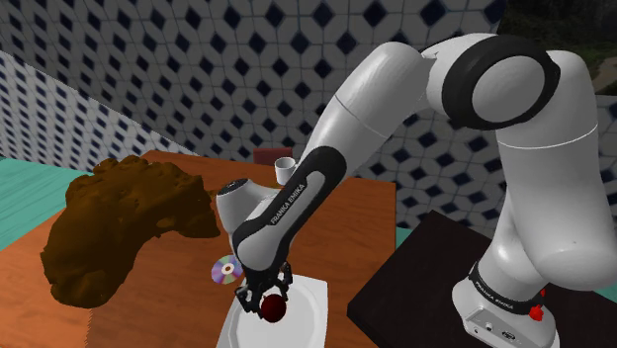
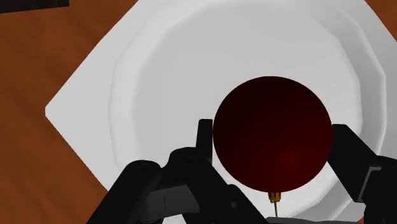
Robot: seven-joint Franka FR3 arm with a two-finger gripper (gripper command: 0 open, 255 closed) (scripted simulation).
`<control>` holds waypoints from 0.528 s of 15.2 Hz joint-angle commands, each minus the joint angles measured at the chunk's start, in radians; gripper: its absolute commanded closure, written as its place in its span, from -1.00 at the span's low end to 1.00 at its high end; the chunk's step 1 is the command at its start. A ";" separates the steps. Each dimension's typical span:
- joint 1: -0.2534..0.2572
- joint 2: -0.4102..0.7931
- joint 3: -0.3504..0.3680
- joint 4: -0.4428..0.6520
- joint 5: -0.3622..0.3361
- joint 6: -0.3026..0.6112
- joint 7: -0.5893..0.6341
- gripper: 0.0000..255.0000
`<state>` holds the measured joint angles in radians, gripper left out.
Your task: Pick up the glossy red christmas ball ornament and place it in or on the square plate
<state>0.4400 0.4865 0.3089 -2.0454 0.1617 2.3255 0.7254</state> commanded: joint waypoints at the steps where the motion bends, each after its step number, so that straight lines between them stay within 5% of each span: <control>1: 0.005 0.022 -0.002 0.001 -0.003 0.021 0.001 1.00; 8: 0.017 0.106 -0.016 0.016 -0.017 0.089 -0.005 1.00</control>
<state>0.4544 0.5794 0.2950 -2.0312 0.1468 2.4028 0.7205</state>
